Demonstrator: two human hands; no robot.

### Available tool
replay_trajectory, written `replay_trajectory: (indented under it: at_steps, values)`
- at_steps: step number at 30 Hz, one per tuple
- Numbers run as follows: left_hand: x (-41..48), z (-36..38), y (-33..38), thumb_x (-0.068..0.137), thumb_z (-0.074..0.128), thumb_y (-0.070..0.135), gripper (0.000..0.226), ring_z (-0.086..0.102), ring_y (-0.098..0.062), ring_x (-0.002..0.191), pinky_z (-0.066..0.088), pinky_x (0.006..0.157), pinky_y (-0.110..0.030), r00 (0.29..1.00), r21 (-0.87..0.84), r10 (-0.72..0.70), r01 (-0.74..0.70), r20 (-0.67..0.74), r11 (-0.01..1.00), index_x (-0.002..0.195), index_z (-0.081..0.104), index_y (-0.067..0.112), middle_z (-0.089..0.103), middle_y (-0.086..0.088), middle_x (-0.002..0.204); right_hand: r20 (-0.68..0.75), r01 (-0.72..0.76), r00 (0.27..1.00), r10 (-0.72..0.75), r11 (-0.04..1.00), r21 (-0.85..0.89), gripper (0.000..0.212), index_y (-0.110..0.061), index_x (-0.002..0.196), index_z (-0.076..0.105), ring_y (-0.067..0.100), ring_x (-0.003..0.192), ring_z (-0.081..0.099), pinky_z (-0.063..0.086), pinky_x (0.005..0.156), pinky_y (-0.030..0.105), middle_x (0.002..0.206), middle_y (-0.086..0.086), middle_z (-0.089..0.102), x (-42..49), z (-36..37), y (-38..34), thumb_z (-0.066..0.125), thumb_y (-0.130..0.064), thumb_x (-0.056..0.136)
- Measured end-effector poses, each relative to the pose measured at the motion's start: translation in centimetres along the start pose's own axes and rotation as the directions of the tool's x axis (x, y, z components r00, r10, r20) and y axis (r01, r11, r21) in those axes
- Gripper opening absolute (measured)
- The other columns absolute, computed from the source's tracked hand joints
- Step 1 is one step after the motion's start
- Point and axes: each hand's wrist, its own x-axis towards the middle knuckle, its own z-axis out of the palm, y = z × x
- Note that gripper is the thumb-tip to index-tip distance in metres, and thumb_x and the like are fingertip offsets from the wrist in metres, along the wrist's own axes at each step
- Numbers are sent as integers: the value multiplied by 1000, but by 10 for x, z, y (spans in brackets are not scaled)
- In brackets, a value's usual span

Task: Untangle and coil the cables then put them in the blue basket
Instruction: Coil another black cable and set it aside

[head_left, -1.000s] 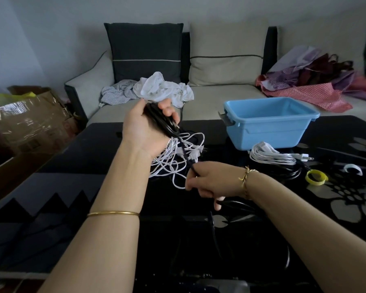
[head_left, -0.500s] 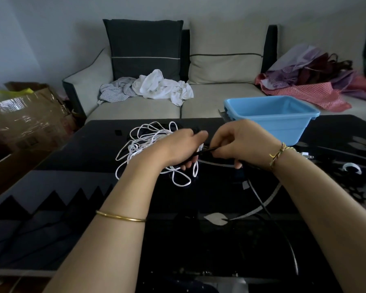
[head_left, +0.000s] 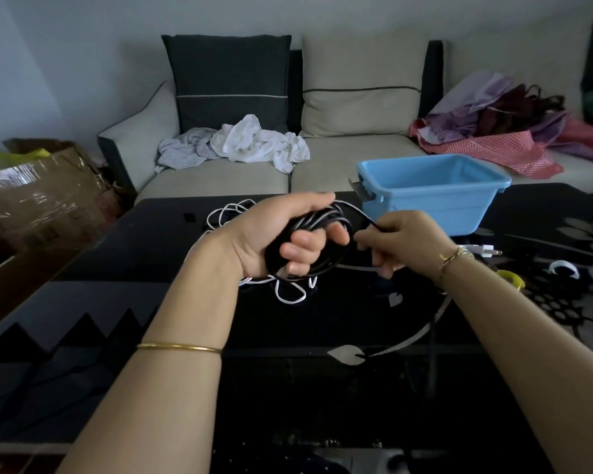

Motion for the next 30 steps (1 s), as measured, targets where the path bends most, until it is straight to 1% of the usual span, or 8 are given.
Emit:
replay_trajectory:
  at_steps: [2, 5, 8, 15, 20, 24, 27, 30]
  values:
    - [2, -2, 3, 85, 43, 37, 40, 27, -2, 29, 27, 33, -14, 997, -253, 77, -77, -7, 964, 71, 61, 4, 30, 10, 38, 17, -25, 1000, 24, 999, 39, 27, -8, 68, 62, 13, 29, 44, 39, 34, 19, 44, 3, 47, -2, 15, 3, 64, -26, 87]
    - [5, -11, 3, 95, 38, 37, 45, 31, -2, 31, 29, 34, -15, 975, -600, 174, -224, -142, 768, 74, 62, 5, 33, 10, 39, 104, -41, 994, 45, 998, -39, 32, -10, 69, 58, 8, 27, 30, 32, 31, 19, 42, 0, 38, -5, 36, 4, 54, -29, 94]
    - [9, -21, -1, 99, 36, 46, 51, 33, -2, 35, 32, 39, -14, 914, -704, 189, -398, -359, 588, 88, 61, 2, 36, 10, 44, 271, 1, 961, 45, 986, -166, 30, -13, 72, 52, 5, 27, 33, 31, 31, 18, 37, -6, 43, -9, 53, -7, 45, -26, 98]
    - [22, -22, -7, 96, 30, 59, 69, 40, -7, 38, 42, 44, -19, 759, -503, 102, -519, -643, 691, 111, 54, -4, 44, 5, 49, 549, 199, 835, 31, 914, -354, 14, -8, 80, 43, 27, 44, 48, 33, 33, 21, 58, 5, 47, -21, 65, -46, 44, -9, 94]
    - [28, -15, -19, 101, 31, 46, 48, 49, -11, 41, 47, 52, -24, 662, 82, 306, -347, -684, 934, 99, 52, 2, 49, 2, 47, 506, 184, 862, -39, 953, -240, 23, -8, 72, 41, 20, 34, 43, 34, 32, 21, 48, 0, 45, -33, 44, -68, 47, -12, 94]
    - [22, -11, -29, 101, 38, 39, 43, 54, -7, 45, 45, 55, -15, 722, 495, 417, -119, -553, 861, 76, 53, 8, 55, -8, 59, 407, 200, 901, -153, 977, -76, 18, 0, 75, 55, 14, 30, 38, 32, 34, 17, 41, -2, 43, -40, 17, -82, 54, -10, 90]
    - [23, -12, -36, 100, 36, 43, 50, 52, -12, 39, 51, 49, -24, 890, 401, 220, -46, -399, 915, 80, 56, 2, 53, -3, 50, 300, 194, 934, -196, 980, 39, 13, -2, 79, 62, 14, 37, 35, 33, 37, 20, 47, 2, 42, -39, 0, -84, 58, -10, 88]
    - [18, -12, -34, 87, 26, 67, 80, 42, -10, 40, 46, 48, -26, 977, 197, -26, 69, -210, 978, 105, 58, -4, 42, 2, 52, 104, 207, 973, -204, 978, -16, 15, -2, 85, 65, 10, 43, 30, 29, 37, 20, 55, 5, 39, -28, -13, -73, 59, -15, 88]
